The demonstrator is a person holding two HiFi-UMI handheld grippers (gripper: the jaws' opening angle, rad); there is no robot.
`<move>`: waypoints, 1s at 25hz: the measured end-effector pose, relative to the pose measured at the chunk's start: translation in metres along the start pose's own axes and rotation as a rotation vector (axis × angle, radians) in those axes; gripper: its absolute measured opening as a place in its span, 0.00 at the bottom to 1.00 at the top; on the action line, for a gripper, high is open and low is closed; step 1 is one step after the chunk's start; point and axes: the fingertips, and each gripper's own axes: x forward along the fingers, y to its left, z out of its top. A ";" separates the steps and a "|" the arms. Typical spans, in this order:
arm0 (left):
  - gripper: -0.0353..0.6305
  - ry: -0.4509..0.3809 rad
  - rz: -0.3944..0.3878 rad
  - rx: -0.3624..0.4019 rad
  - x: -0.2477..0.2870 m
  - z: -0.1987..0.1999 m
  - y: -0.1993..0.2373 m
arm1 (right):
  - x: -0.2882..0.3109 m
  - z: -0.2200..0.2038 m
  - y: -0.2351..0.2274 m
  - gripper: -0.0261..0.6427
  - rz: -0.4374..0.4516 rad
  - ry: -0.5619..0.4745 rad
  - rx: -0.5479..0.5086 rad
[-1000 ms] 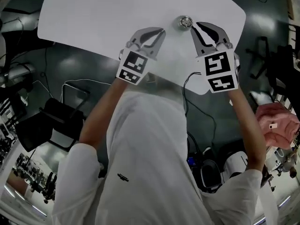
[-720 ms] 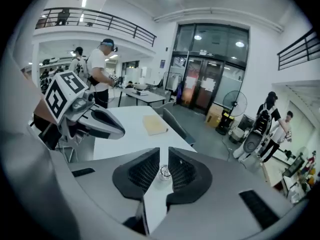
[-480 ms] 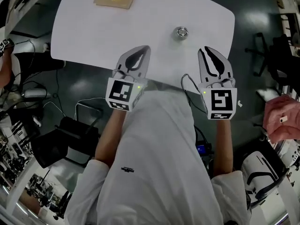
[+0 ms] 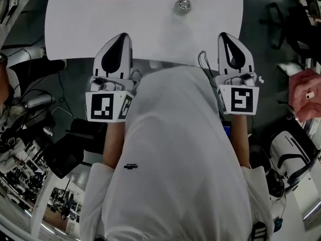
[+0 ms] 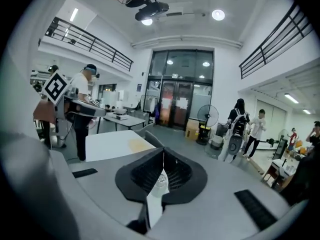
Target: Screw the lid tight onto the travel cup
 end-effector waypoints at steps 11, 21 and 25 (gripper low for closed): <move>0.06 0.042 -0.080 -0.015 0.004 -0.017 -0.034 | -0.003 -0.024 0.022 0.04 0.120 0.067 0.061; 0.06 0.049 -0.106 0.002 0.007 -0.009 -0.039 | 0.004 -0.015 0.040 0.04 0.128 0.061 0.067; 0.06 0.054 -0.126 0.009 0.013 -0.010 -0.039 | 0.006 -0.014 0.038 0.04 0.132 0.071 0.061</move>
